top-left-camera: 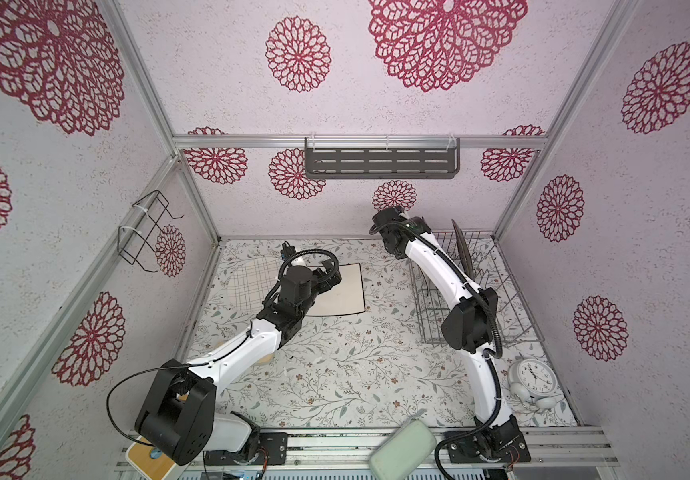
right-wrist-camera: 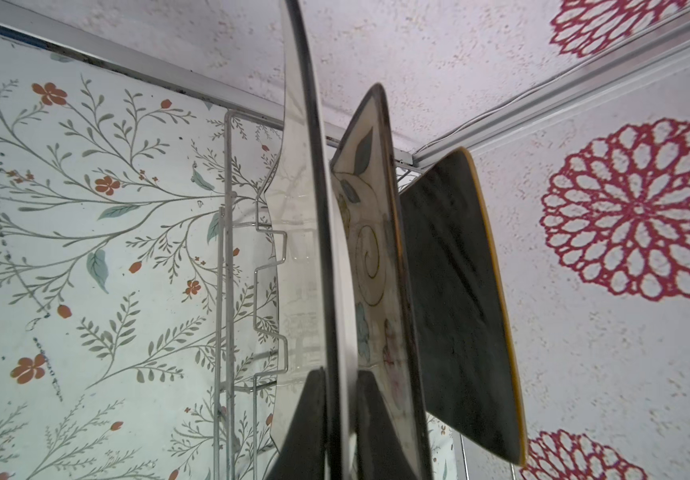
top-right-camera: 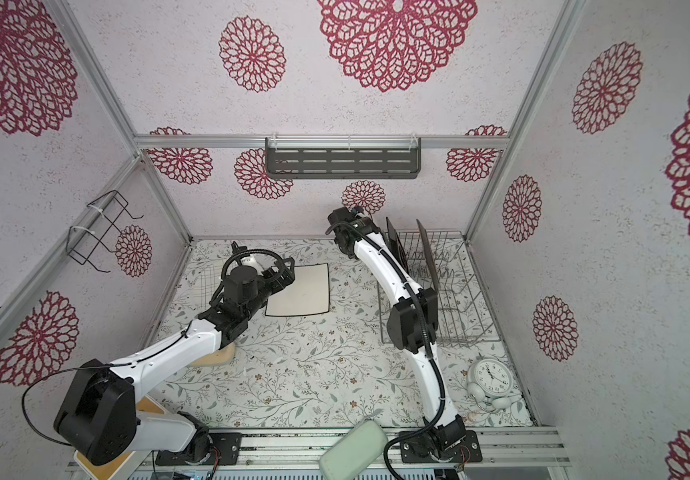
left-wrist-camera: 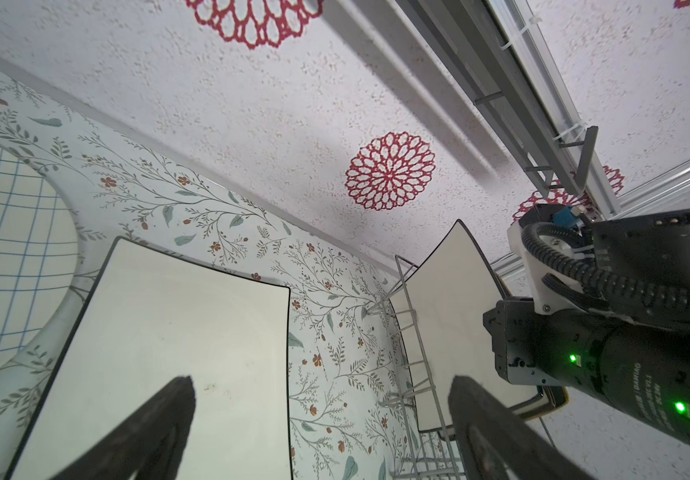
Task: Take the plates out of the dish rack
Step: 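Close the right gripper on the white square plate's top edge in the rack, then lift the white square plate up out of the rack with the right gripper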
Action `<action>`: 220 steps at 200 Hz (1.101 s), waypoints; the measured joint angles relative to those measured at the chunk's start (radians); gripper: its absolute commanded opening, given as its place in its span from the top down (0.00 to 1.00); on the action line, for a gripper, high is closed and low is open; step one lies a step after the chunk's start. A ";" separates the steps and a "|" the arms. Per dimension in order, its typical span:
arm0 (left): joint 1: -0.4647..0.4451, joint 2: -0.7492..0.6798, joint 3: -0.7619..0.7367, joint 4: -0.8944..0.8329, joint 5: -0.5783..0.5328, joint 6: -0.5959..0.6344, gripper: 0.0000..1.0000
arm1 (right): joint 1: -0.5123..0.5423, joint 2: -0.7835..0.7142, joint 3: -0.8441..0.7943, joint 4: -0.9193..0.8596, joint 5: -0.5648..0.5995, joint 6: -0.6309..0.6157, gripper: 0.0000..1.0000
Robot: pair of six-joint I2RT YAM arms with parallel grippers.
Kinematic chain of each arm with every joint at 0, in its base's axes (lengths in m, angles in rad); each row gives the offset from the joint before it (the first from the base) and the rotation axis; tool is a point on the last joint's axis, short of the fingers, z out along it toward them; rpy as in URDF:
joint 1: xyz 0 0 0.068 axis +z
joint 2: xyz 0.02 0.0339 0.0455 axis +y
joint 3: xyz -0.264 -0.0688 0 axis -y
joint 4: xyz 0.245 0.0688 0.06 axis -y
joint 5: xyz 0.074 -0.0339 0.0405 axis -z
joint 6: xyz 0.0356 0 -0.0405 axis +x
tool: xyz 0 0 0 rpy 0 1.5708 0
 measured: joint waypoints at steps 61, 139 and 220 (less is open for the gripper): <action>-0.005 0.000 0.000 0.000 -0.008 0.000 0.00 | 0.018 0.000 0.000 0.005 0.043 -0.015 1.00; -0.011 0.000 0.000 -0.001 -0.014 0.000 0.00 | 0.039 0.000 0.000 0.026 0.098 -0.049 1.00; -0.013 -0.001 0.000 -0.007 -0.030 0.000 0.00 | 0.060 -0.005 0.000 0.070 0.155 -0.085 1.00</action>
